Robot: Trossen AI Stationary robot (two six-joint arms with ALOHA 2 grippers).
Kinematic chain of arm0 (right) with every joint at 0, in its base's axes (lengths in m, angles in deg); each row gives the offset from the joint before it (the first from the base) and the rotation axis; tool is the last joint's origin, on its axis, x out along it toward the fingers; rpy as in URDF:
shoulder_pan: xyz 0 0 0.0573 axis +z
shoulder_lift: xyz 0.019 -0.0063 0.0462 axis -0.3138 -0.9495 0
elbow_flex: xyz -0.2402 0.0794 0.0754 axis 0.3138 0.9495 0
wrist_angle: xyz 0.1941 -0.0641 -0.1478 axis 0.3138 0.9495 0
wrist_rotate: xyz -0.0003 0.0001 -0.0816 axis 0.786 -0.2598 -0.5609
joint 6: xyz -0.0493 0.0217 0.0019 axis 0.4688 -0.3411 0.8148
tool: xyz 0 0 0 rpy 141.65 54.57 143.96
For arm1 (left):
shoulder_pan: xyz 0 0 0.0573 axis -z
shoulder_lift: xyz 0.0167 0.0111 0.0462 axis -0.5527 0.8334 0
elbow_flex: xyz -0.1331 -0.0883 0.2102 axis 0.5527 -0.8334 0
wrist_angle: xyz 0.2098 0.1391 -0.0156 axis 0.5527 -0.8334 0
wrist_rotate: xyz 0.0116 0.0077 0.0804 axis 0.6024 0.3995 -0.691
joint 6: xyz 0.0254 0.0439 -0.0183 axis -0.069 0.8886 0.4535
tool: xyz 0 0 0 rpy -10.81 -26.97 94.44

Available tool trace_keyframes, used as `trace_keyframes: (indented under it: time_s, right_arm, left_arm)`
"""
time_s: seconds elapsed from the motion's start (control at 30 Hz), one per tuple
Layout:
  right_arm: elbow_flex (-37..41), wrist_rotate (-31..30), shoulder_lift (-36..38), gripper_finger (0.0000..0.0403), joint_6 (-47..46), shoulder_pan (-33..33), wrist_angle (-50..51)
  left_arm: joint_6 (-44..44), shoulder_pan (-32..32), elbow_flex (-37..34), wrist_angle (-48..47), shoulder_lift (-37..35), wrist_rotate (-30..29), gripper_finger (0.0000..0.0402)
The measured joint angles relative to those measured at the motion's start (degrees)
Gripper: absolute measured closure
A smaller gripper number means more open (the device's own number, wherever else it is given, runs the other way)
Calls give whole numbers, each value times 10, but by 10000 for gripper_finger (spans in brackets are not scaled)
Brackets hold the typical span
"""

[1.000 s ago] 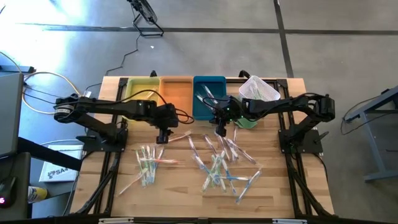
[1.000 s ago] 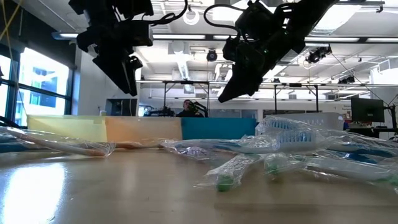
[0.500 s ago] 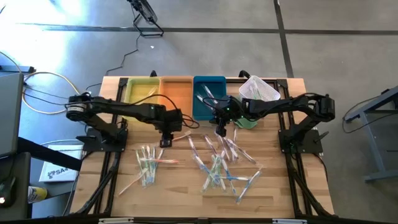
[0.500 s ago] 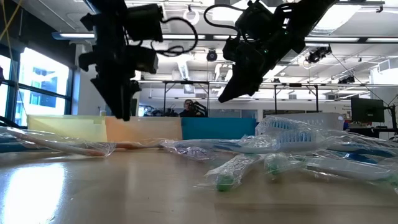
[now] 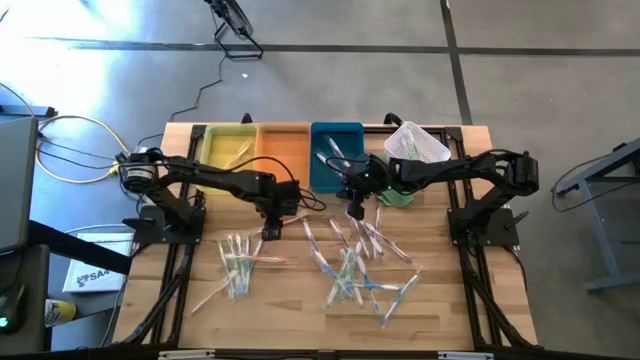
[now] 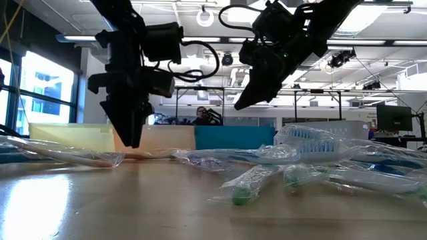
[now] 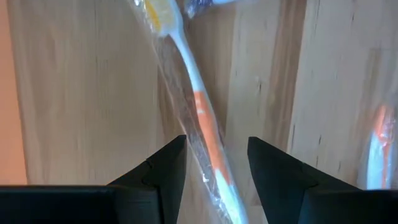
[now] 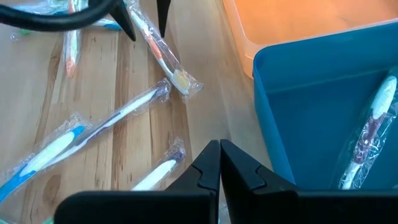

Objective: Pick & Place Toothbrushes
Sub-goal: Put the yellow toothbrush into the yellow bin

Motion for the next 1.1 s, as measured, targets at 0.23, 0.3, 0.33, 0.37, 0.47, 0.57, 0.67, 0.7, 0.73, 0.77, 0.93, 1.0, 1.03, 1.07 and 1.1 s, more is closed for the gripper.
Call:
trace_keyframes:
  time_s: [0.23,0.3,0.33,0.37,0.47,0.57,0.67,0.7,0.73,0.77,0.93,1.0,1.03,1.07,1.1]
  right_arm:
    - [0,0,0,398,0,0,0]
    - [0,0,0,398,0,0,0]
    - [0,0,0,398,0,0,0]
    - [0,0,0,398,0,0,0]
    - [0,0,0,398,0,0,0]
    - [0,0,0,398,0,0,0]
    - [0,0,0,398,0,0,-1]
    - [0,0,0,398,0,0,-1]
    - [0,0,0,398,0,0,-1]
    - [0,0,0,398,0,0,-1]
    - [0,0,0,398,0,0,-1]
    - [0,0,0,398,0,0,-1]
    - [0,0,0,398,0,0,-1]
    - [0,0,0,398,0,0,-1]
    - [0,0,0,398,0,0,-1]
  left_arm:
    - [-1,0,0,15,7,-1,234]
    - [-1,0,0,16,7,-1,234]
    - [-1,0,0,17,7,-1,234]
    - [-1,0,0,16,7,-1,234]
    - [-1,0,0,18,7,-3,234]
    - [-1,0,0,27,7,-14,234]
    - [-7,0,0,29,7,-22,234]
    - [-8,0,-1,31,7,-23,234]
    - [-8,0,-5,37,7,-22,234]
    - [-9,0,-11,47,7,-23,234]
    - [-32,0,-35,65,7,-15,234]
    - [-38,0,-40,68,7,-15,234]
    - [-43,0,-40,68,7,-15,234]
    - [-44,0,-40,70,7,-15,234]
    - [-43,0,-40,70,7,-15,234]
